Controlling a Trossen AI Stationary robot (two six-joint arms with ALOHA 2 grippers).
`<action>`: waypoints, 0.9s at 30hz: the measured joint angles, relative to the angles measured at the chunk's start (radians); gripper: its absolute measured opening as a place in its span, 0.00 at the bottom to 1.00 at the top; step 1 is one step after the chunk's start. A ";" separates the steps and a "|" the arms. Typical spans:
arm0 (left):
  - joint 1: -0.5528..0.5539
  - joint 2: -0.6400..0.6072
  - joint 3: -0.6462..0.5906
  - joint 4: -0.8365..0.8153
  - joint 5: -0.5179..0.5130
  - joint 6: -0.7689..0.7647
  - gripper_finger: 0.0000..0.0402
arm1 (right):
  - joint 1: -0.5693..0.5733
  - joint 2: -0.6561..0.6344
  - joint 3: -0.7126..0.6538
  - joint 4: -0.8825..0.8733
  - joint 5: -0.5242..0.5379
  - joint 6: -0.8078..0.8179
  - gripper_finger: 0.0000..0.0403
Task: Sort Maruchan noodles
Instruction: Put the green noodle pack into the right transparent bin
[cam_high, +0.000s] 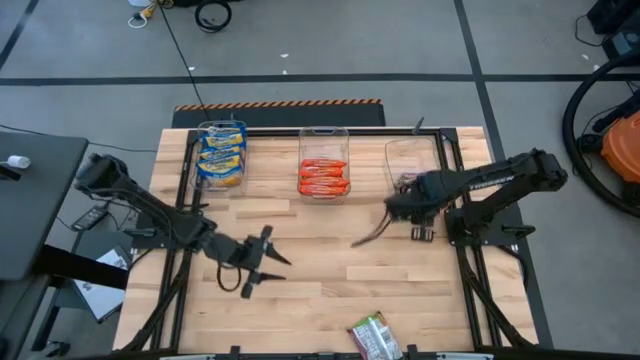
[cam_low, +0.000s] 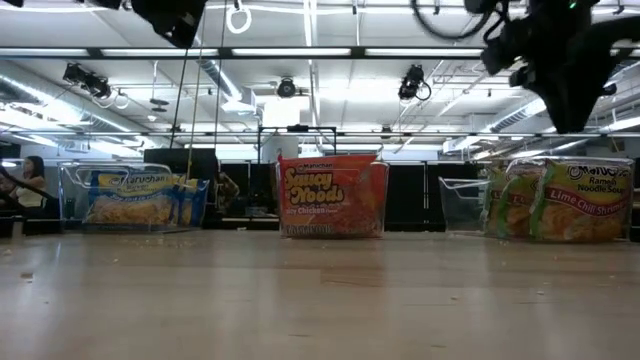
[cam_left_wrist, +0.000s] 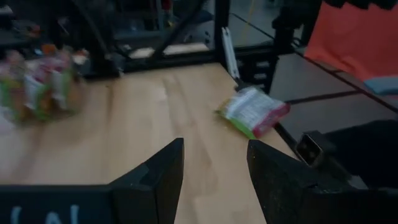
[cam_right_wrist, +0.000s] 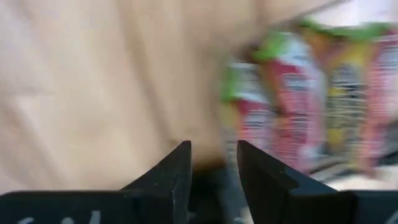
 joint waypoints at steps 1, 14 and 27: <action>-0.012 0.029 0.000 0.021 -0.003 -0.009 0.45 | 0.038 0.000 0.000 0.018 -0.024 0.057 0.33; -0.065 0.268 -0.001 0.254 -0.006 -0.029 0.45 | 0.555 0.186 0.000 0.892 -0.180 0.413 0.25; -0.071 0.264 -0.001 0.265 0.007 -0.109 0.45 | 0.696 0.494 0.000 1.278 -0.258 0.415 0.25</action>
